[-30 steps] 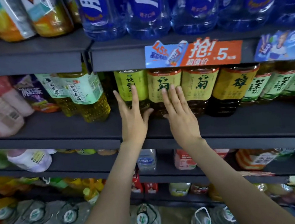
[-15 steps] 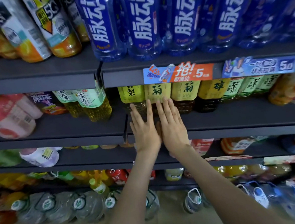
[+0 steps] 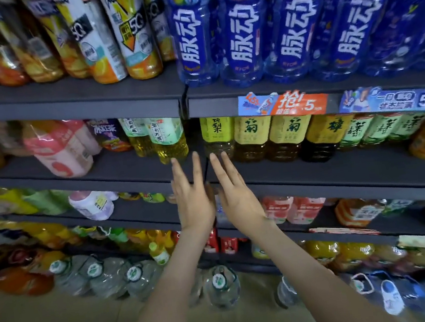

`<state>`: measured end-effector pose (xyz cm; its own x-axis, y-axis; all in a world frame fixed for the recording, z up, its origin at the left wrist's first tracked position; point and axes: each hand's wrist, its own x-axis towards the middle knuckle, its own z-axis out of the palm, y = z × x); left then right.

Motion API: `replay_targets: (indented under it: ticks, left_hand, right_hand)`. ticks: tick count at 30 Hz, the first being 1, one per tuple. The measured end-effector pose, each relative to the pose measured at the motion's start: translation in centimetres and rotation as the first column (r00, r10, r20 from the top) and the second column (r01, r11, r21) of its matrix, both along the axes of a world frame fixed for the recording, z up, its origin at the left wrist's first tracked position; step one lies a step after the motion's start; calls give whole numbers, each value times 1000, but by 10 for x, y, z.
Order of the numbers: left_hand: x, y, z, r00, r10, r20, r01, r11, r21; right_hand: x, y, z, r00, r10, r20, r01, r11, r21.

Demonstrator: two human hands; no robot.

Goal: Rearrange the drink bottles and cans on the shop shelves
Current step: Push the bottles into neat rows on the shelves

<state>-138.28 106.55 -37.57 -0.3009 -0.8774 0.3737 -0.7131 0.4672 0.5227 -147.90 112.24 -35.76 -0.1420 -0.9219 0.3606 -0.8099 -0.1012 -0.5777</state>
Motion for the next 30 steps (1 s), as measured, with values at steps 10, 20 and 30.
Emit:
replay_targets:
  ticks: [10,20,30]
  left_hand:
    - [91,-183,-15,990,-128,-67,126,992,-33]
    - [83,-222,-28,964,-229,-136,213,970,-120]
    - [77,-224,-38,984,-147,-103,123,970,-208]
  right_hand:
    - [94,-169,-18,815,-385,432,432,902,-11]
    - [68,-218,-39,762,-502,409,529,847,52]
    - [70,-220,-45,875,-473,107,484,847,-218]
